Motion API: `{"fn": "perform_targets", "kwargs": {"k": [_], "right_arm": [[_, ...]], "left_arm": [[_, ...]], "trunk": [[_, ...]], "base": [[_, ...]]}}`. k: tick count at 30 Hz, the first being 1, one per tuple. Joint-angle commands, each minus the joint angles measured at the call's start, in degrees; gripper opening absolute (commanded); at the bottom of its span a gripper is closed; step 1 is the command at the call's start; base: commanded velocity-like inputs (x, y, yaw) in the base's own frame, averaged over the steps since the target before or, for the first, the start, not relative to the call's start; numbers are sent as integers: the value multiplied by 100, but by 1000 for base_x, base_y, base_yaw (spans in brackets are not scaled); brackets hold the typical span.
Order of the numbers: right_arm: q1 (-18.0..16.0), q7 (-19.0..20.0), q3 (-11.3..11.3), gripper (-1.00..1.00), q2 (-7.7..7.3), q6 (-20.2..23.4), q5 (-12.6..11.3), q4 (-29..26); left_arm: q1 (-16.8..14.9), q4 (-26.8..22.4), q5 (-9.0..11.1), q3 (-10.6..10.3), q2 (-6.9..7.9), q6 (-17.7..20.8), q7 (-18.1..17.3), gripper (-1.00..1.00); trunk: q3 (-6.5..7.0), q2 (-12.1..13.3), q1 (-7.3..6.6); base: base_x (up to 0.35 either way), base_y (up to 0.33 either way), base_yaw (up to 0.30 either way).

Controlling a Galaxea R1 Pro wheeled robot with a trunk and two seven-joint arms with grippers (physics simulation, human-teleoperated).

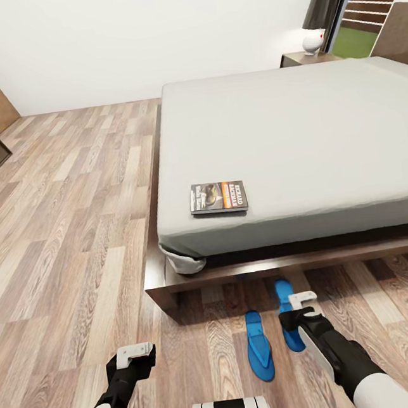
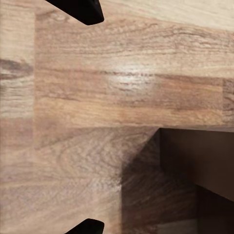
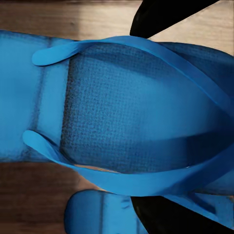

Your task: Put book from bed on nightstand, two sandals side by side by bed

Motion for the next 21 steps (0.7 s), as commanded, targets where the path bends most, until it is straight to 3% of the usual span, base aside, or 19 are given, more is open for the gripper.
{"fn": "perform_targets", "kwargs": {"k": [1, 3, 7, 15, 18, 21], "right_arm": [[-127, -51, 36, -100, -15, -112, -66, 250], [-368, -8, 40, -100, -16, -390, -54, 790], [-645, 218, 45, -100, -23, -653, -48, 1362], [-735, 327, 46, -100, -18, -698, -51, 1576], [-1157, 336, 55, -100, -17, -860, -45, 2512], [-1279, 344, 60, -100, -15, -1070, -39, 2832]], "left_arm": [[-1, -9, 27, -15, 5, 29, 41, 100], [0, -9, 27, -15, 5, 29, 41, 100], [0, -9, 27, -15, 4, 31, 41, 100], [0, -9, 27, -19, -3, 35, 41, 100], [0, -8, 27, -22, -9, 36, 41, 100], [0, -7, 27, -23, -13, 35, 41, 100]], "trunk": [[-4, -2, -1], [-4, -2, -1], [-4, -2, -1], [-4, -2, -1], [-4, -2, -1], [-4, -2, -1]], "base": [[0, 0, 0], [0, 0, 0], [0, 0, 0], [0, 0, 0], [0, 0, 0], [0, 0, 0]]}}
